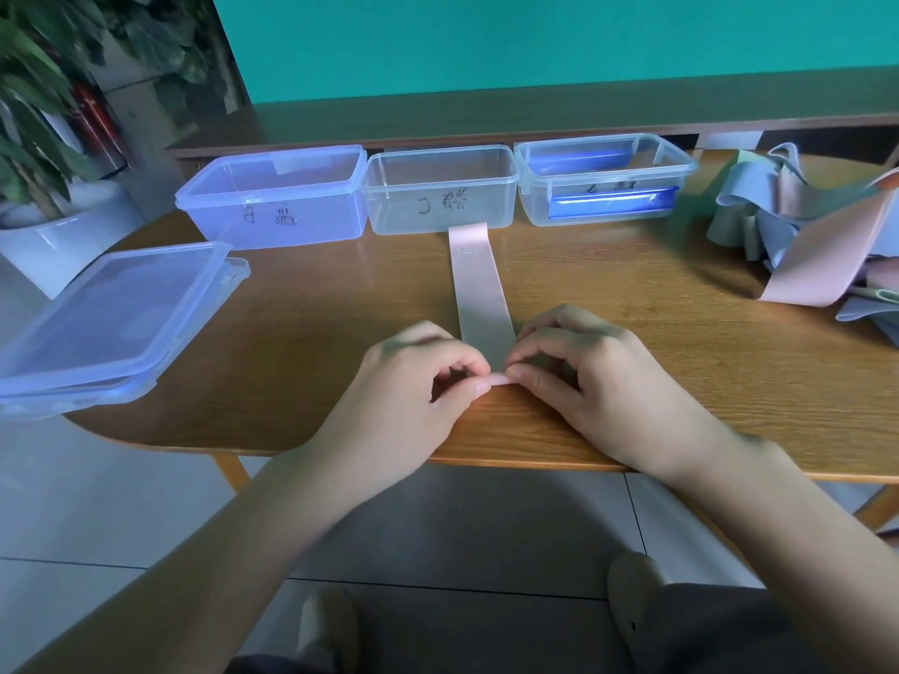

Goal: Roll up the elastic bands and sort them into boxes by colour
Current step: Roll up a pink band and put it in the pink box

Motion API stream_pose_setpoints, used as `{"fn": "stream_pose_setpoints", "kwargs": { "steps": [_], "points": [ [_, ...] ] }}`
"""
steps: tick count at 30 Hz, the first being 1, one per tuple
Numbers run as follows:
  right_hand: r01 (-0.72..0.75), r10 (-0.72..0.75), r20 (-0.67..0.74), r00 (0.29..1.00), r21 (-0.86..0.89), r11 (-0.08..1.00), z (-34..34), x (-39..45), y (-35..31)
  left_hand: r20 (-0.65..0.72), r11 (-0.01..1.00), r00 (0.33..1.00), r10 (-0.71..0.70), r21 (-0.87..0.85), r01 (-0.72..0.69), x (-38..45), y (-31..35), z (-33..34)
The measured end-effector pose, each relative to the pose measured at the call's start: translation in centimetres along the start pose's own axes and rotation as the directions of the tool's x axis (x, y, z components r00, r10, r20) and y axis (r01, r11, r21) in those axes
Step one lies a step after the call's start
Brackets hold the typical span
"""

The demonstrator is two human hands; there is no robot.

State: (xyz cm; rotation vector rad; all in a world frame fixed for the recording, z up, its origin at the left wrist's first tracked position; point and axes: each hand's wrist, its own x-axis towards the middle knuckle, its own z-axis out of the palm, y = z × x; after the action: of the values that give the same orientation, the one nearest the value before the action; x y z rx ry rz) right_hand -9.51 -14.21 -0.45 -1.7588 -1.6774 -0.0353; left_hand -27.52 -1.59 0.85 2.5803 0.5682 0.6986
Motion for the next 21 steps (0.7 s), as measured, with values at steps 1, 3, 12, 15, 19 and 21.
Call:
{"fn": "stream_pose_setpoints", "kwargs": {
  "steps": [1, 3, 12, 15, 19, 21],
  "points": [
    [0.000, 0.000, 0.003, 1.000, 0.012, 1.000, 0.0, 0.0, 0.0, 0.000, 1.000, 1.000, -0.003, 0.005, 0.003, 0.1, -0.1, 0.1],
    [-0.010, 0.009, 0.017, 1.000, 0.044, 0.999, -0.1, 0.0, 0.0, 0.001, 1.000, 1.000, -0.008, 0.010, 0.008, 0.2, -0.2, 0.2],
    [-0.048, 0.048, 0.013, 0.999, 0.031, 0.998, 0.1, 0.6, 0.5, 0.004, 0.999, 0.999, 0.035, 0.011, -0.035, 0.4, -0.1, -0.1],
    [-0.039, 0.038, 0.030, 0.999, 0.017, 0.999, 0.0, 0.9, 0.7, 0.032, 0.999, 0.998, 0.048, -0.010, -0.048, 0.5, -0.2, -0.1],
    [-0.026, 0.026, 0.032, 0.999, 0.001, 1.000, -0.1, 1.2, 0.9, 0.016, 0.999, 0.999, 0.038, 0.010, -0.038, 0.9, -0.2, 0.1],
    [-0.021, 0.021, 0.013, 1.000, -0.005, 1.000, 0.0, 1.3, 0.9, 0.006, 0.999, 0.999, 0.034, 0.024, -0.034, 1.1, -0.3, 0.3]
  ]
}}
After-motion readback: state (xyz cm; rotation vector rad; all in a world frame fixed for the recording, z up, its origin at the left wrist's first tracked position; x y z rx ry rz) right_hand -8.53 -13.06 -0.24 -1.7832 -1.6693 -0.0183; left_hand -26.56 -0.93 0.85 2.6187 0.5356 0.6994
